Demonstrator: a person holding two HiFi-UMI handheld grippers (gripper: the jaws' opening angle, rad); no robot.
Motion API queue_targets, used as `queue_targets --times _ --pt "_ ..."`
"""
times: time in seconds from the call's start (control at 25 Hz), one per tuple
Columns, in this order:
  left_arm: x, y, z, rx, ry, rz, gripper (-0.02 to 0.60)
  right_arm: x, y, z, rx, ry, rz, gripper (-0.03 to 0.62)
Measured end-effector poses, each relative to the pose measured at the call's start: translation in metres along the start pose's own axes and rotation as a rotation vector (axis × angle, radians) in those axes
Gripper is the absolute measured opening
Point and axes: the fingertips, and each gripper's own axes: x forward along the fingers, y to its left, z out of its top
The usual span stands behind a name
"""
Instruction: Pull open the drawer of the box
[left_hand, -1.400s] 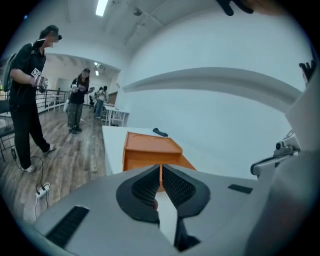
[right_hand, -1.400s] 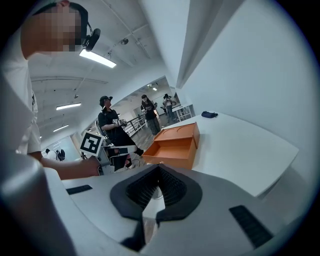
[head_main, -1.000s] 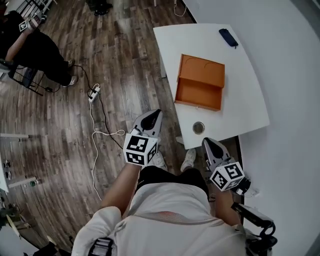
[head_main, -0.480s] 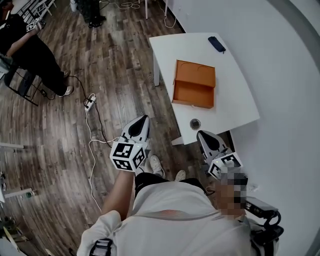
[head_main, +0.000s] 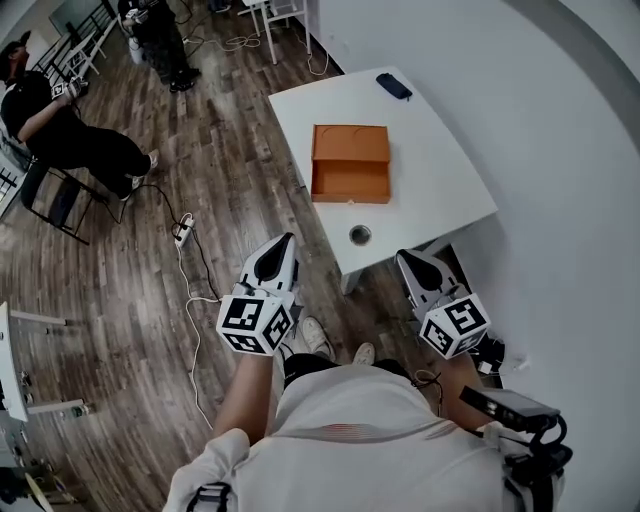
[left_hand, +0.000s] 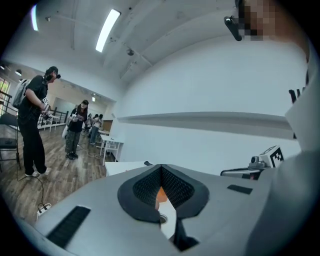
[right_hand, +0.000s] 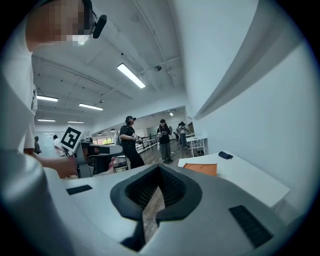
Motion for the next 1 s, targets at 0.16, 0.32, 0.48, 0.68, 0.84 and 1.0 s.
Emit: queue_targets --times 0.16,0.32,0.48,0.68,0.84,1.0 --pt "-0.014 -0.04 0.015 0.028 -0.033 -0.01 0.011 -0.037 -0.014 0.014 -0.007 -0.051 -0.03 0.003" --pt "-0.02 -0.06 0.02 0.057 -0.041 -0.025 0.011 -0.06 -0.024 0.026 -0.016 -0.096 -0.064 0.003" --pt "-0.024 -0.064 0.016 0.069 -0.035 -0.036 0.011 -0.073 -0.022 0.034 -0.036 -0.117 -0.089 0.003" --pt "-0.032 -0.052 0.024 0.08 -0.056 -0.025 0.011 -0.066 -0.016 0.043 -0.059 -0.143 -0.108 0.003" --pt "-0.036 -0.046 0.03 0.126 -0.06 -0.026 0.011 -0.058 -0.006 0.052 -0.08 -0.158 -0.112 0.003" --pt "-0.039 -0.044 0.034 0.129 -0.067 -0.043 0.011 -0.054 0.0 0.061 -0.094 -0.17 -0.124 0.003"
